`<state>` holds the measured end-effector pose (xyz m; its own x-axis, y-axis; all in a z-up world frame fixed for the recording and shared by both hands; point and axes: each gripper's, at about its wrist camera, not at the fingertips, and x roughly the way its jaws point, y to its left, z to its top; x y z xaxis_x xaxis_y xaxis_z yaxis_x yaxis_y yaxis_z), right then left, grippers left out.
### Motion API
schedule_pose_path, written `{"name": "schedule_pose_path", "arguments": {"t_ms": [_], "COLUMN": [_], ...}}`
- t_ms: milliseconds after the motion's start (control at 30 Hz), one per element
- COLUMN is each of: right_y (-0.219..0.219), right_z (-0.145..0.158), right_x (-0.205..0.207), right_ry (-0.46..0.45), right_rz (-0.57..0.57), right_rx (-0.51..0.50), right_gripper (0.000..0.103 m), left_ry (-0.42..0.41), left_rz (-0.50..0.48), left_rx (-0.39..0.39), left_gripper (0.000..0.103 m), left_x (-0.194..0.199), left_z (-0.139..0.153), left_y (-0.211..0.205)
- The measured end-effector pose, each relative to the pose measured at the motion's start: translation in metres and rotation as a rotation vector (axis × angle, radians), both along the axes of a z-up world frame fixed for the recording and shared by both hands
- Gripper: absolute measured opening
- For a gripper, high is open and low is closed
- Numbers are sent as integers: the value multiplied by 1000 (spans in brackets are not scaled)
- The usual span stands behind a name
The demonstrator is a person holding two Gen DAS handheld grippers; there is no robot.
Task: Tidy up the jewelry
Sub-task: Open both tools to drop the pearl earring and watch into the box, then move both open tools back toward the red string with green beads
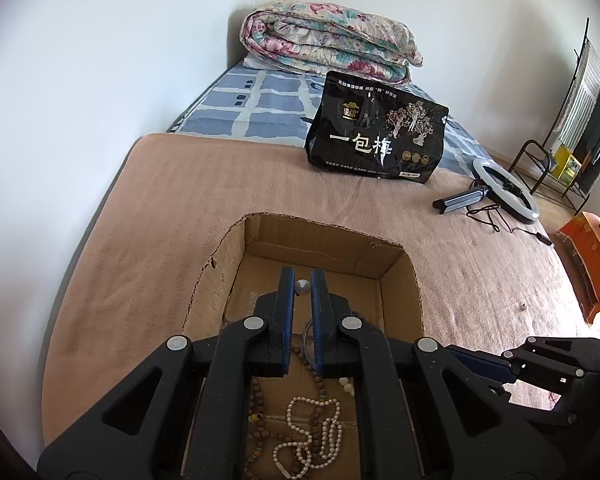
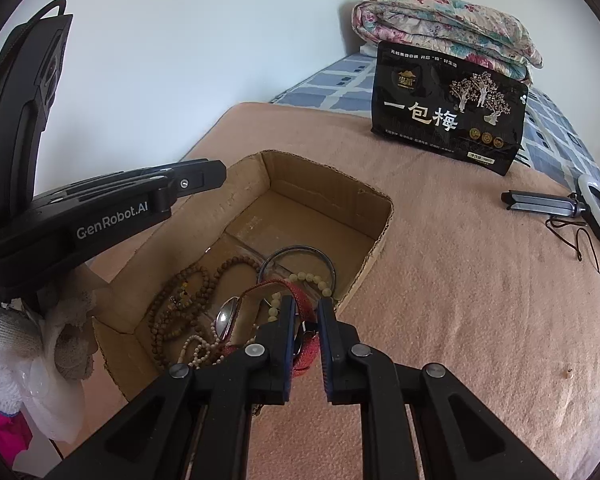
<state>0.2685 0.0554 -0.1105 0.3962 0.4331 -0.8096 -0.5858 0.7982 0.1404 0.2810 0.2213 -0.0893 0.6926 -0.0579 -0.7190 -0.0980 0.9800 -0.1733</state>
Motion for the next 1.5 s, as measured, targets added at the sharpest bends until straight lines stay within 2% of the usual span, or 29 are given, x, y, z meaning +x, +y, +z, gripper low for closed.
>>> {"name": "schedule_pose_path", "arguments": {"t_ms": [33, 67, 100, 133, 167, 200, 433, 600, 1033, 1433, 1500], "right_y": [-1, -1, -2, -2, -3, -4, -11, -14, -39, -86, -96], "right_z": [2, 4, 5, 7, 9, 11, 18, 21, 43, 72, 77], "right_x": [0, -1, -2, -3, -4, -5, -8, -13, -30, -49, -53], "right_ry": [-4, -16, -29, -39, -48, -53, -63, -69, -95, -147, -164], "right_rz": [1, 0, -1, -1, -3, -3, -16, -14, -43, -91, -104], "right_rx": [7, 9, 9, 6, 6, 10, 19, 16, 35, 48, 49], "right_gripper": [19, 32, 42, 47, 56, 62, 69, 69, 74, 88, 93], "left_ry": [-3, -1, 5, 6, 2, -9, -11, -18, -66, -133, -145], "left_rz": [6, 9, 16, 18, 24, 34, 44, 45, 32, -17, -25], "left_rx": [-1, 1, 4, 2, 2, 2, 2, 6, 37, 90, 96], "left_gripper": [6, 6, 13, 30, 38, 43, 43, 43, 43, 43, 43], "left_x": [0, 1, 1, 1, 1, -1, -6, -10, -35, -63, -69], "left_z": [0, 0, 0, 0, 1, 2, 6, 10, 40, 78, 84], "left_y": [0, 0, 0, 1, 1, 2, 1, 1, -22, -65, -74]}}
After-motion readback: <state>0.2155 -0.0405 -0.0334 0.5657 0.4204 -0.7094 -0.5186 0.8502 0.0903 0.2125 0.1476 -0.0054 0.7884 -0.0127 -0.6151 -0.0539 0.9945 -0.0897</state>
